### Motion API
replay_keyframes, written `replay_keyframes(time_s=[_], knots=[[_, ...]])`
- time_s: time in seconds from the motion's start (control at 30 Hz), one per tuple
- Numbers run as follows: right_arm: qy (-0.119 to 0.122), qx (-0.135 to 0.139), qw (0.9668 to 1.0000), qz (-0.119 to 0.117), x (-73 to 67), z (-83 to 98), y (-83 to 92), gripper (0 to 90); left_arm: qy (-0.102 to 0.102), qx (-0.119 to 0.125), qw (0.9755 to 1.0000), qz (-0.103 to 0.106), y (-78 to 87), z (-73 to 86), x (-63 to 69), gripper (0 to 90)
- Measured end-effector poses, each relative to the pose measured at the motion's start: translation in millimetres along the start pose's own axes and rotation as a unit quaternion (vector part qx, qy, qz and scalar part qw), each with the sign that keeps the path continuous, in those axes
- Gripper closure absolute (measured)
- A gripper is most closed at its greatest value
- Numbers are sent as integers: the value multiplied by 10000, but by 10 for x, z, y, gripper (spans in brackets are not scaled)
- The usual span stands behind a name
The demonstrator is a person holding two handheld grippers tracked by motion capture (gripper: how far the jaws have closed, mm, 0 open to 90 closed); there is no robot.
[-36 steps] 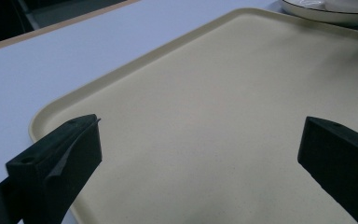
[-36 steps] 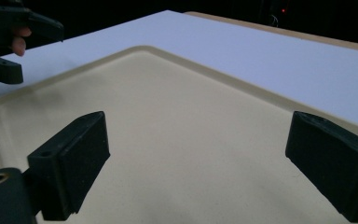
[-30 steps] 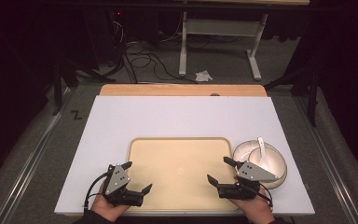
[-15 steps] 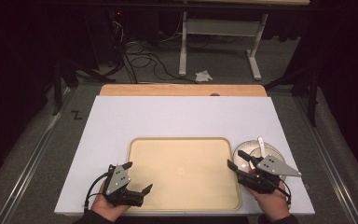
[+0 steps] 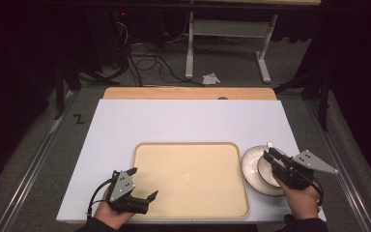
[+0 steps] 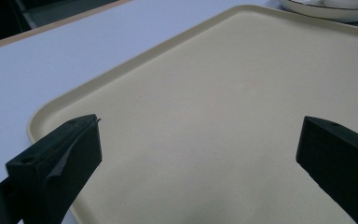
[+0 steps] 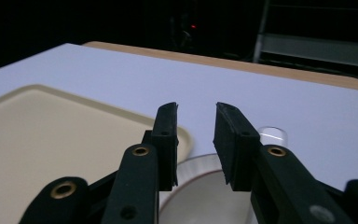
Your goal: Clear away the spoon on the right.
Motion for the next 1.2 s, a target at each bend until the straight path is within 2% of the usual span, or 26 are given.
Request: replay_keyframes(time_s=[0.13,0.2,0.23,0.3,0.4,0.47,0.53,0.6,0.67,0.77,0.97,1.03,1.2], knots=[[-122,-59,9996,245,181,-4,22,813,-12,-7,10000,-13,-6,3,1,7],[-140,-72,9994,306,215,-6,22,833,-13,-5,10000,-11,-8,1,2,7],[-142,-213,9980,583,323,-4,20,875,-11,-5,10000,-9,-7,-2,1,7],[-231,-326,9963,764,425,-9,5,900,5,0,10000,-11,1,-3,-2,7],[-306,-628,9933,920,550,13,-71,900,22,32,10000,-22,13,-4,-9,7],[-359,-846,9917,894,598,37,-138,900,19,56,10000,-24,30,-9,-13,7],[-292,-973,9910,869,599,32,-188,900,22,70,10000,-29,43,-12,-16,7],[-323,-940,9914,855,571,5,-190,900,27,75,10000,-29,43,-14,-19,7],[-258,-892,9931,721,513,-17,-190,900,24,80,10000,-24,36,-15,-17,7],[-93,-972,9937,557,416,-22,-232,900,-4,34,10000,-5,19,-8,-8,7],[177,-1266,9909,419,276,-71,-408,900,8,50,10000,-12,30,-11,-13,8],[272,-1420,9884,471,291,-68,-459,900,22,51,10000,-7,30,-9,-15,8],[252,-1591,9854,552,378,-51,-466,900,26,60,10000,1,34,-10,-14,9]])
Point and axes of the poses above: each handheld gripper's, and its own axes: y roughly backward along the jaws, z roughly out of its underside, x roughly to its right, the point moved 7 cm from there along -y, roughly forward along the jaws, and after that the axes turned 3 degrees about x, right-handed, at the moved point
